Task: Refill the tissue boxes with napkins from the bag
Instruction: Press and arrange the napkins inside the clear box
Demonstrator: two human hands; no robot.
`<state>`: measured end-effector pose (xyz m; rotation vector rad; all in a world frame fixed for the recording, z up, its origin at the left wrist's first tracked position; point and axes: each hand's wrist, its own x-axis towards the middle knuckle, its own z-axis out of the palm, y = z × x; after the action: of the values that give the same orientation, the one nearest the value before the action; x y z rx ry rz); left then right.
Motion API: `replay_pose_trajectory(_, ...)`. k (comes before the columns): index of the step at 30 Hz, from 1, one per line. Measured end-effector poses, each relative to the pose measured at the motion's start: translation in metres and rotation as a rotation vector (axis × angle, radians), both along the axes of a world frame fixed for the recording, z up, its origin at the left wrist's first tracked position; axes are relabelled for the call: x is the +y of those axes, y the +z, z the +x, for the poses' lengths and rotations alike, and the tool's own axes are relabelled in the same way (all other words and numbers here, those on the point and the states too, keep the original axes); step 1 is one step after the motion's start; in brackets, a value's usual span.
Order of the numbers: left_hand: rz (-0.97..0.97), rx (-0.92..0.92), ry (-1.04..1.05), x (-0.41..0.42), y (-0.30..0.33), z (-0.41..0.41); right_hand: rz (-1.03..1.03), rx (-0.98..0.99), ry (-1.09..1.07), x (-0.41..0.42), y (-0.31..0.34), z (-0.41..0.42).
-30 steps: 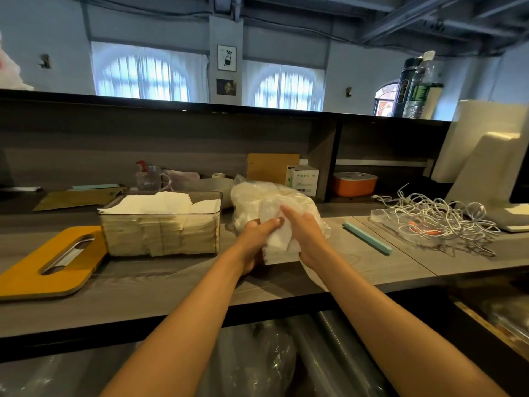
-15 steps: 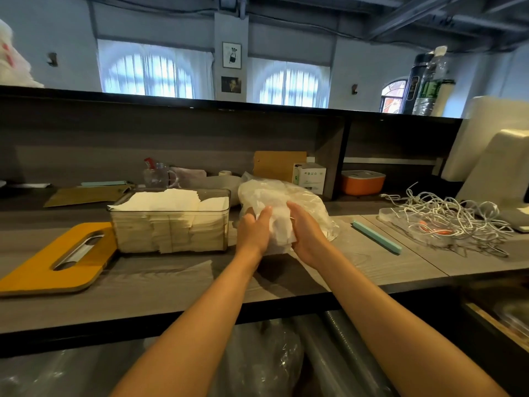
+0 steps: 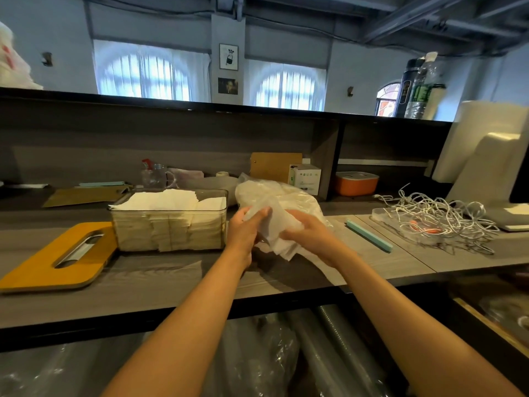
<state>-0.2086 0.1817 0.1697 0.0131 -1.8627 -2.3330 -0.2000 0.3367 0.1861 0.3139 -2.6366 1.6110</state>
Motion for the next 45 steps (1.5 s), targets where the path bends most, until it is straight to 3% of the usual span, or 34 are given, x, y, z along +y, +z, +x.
replay_pose_trajectory(2,0.027,-0.002,-0.04,-0.002,-0.001,0.003,-0.174,0.006,-0.113,0.006,0.001,-0.004)
replay_pose_trajectory(5,-0.082,0.027,-0.044,-0.003,-0.005,0.005,-0.334,0.009,-0.207,0.009,-0.007,-0.005)
replay_pose_trajectory(11,-0.306,0.082,0.116,0.011,-0.005,0.012,-0.31,0.036,-0.217,-0.009,-0.023,0.001)
replay_pose_trajectory(14,-0.413,0.132,0.205,0.013,-0.007,0.01,-0.425,0.08,-0.283,-0.025,-0.019,-0.001)
replay_pose_trajectory(20,-0.474,0.217,0.369,0.014,-0.009,0.005,-0.479,0.113,-0.472,-0.036,-0.022,-0.013)
replay_pose_trajectory(23,-0.476,0.27,0.414,0.016,-0.009,0.002,-0.52,0.11,-0.462,-0.033,-0.022,-0.014)
replay_pose_trajectory(26,-0.431,0.254,0.403,0.017,-0.008,-0.002,-0.474,0.134,-0.403,-0.036,-0.024,-0.016)
replay_pose_trajectory(30,-0.373,0.198,0.413,0.016,-0.007,0.0,-0.478,0.065,-0.494,-0.033,-0.024,-0.02)
replay_pose_trajectory(33,-0.386,0.15,0.313,0.015,-0.008,-0.001,-0.41,0.031,-0.438,-0.035,-0.023,-0.017)
replay_pose_trajectory(38,-0.415,0.127,0.366,0.013,-0.008,0.003,-0.453,0.079,-0.502,-0.031,-0.024,-0.01)
replay_pose_trajectory(41,-0.529,0.125,0.281,0.016,-0.007,0.007,-0.376,0.098,-0.436,-0.036,-0.021,-0.004)
replay_pose_trajectory(45,-0.637,0.166,0.325,0.017,-0.005,0.015,-0.289,0.17,-0.517,-0.038,-0.021,0.004)
